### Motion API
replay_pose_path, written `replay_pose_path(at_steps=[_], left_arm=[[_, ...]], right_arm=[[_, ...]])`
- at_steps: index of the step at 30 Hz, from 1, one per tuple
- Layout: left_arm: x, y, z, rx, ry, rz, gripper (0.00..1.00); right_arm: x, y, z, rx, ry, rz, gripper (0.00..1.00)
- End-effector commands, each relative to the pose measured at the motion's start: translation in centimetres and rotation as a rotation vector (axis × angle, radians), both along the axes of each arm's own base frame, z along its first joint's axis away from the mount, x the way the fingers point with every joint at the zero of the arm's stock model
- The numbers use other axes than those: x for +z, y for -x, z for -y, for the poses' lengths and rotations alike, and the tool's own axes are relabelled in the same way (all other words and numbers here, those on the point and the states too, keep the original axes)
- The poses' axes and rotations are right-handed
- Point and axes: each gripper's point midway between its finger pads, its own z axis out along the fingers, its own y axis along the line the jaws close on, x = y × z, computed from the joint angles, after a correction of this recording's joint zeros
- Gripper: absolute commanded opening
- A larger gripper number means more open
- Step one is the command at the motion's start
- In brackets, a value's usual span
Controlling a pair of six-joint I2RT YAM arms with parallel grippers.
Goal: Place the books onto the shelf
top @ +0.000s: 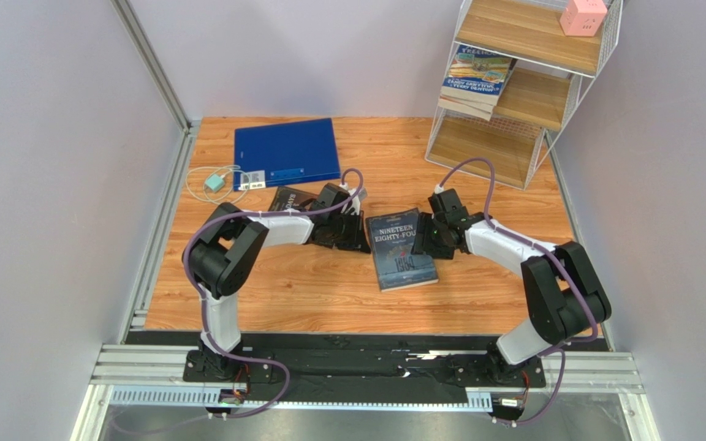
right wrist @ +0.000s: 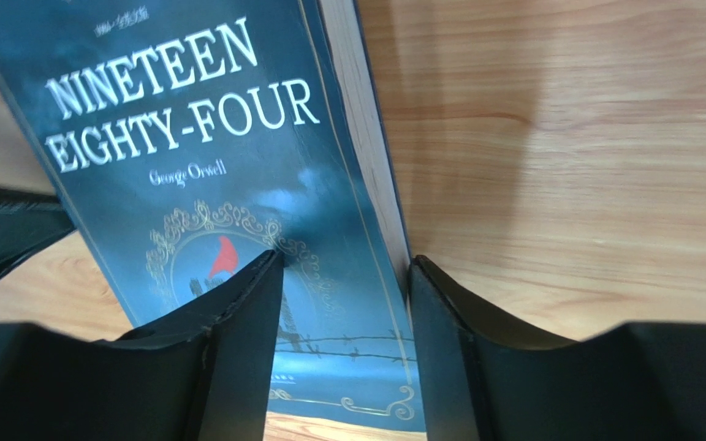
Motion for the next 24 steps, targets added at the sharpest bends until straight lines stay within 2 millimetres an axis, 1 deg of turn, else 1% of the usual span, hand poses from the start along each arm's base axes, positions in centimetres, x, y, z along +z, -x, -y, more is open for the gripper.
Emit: replay_pose_path(at_steps=[1, 2, 3, 5, 6, 8, 9, 12, 15, 17, 18, 20, 21, 23, 24], left_arm=[[-2.3, 1.2, 0.2, -0.033, -0.042, -0.056, 0.0], [-2.3, 1.3, 0.5, -0.038, -0.029, -0.059, 0.0], [-2.2, 1.2, 0.7, -0.038, -0.021, -0.053, 0.0], [-2.1, 1.3, 1.0, -0.039, -0.012, -0.055, 0.0], [-2.2, 1.3, 1.0, -0.041, -0.014, -0.055, 0.0], [-2.1, 1.3, 1.0, -0.042, -0.015, -0.055, 0.0], [-2.2, 1.3, 1.0, -0.043, -0.019, -0.054, 0.0], [-2.3, 1.3, 1.0, -0.046, -0.02, -0.059, 0.0], [-2.4, 1.3, 1.3, -0.049, -0.014, -0.061, 0.0], [-2.3, 1.3, 1.4, -0.052, -0.007, -0.06, 0.0], [-2.3, 1.2, 1.4, -0.049, -0.007, -0.063, 0.0], [-2.1, 1.2, 1.5, -0.051, -0.001, -0.059, 0.0], [-1.9, 1.2, 1.5, -0.052, 0.001, -0.057, 0.0], [-1.6, 1.0, 1.6, -0.049, 0.004, -0.048, 0.0], [-1.5, 1.0, 1.6, -0.049, 0.004, -0.045, 0.0]], right_arm=[[2.7, -0.7, -4.5, 0.131, -0.237, 0.116, 0.51], [2.8, -0.5, -4.8, 0.137, -0.268, 0.118, 0.5], [3.7, -0.8, -5.4, 0.152, -0.302, 0.153, 0.49], [4.3, -0.3, -6.0, 0.169, -0.348, 0.164, 0.47], [5.4, -0.5, -6.2, 0.179, -0.369, 0.202, 0.47], [6.4, -0.4, -6.4, 0.191, -0.391, 0.23, 0.46], [7.4, -0.3, -6.5, 0.202, -0.408, 0.265, 0.46], [9.4, -0.1, -6.6, 0.215, -0.445, 0.329, 0.45], [10.3, 0.0, -6.8, 0.229, -0.467, 0.354, 0.46], [9.9, 0.1, -7.0, 0.235, -0.47, 0.332, 0.46], [9.2, 0.0, -7.2, 0.239, -0.47, 0.311, 0.46], [8.5, 0.3, -7.7, 0.254, -0.488, 0.273, 0.47], [7.5, 0.3, -7.9, 0.256, -0.487, 0.241, 0.47], [7.1, 0.4, -8.4, 0.266, -0.506, 0.205, 0.47], [6.1, 0.5, -8.4, 0.265, -0.504, 0.168, 0.47]])
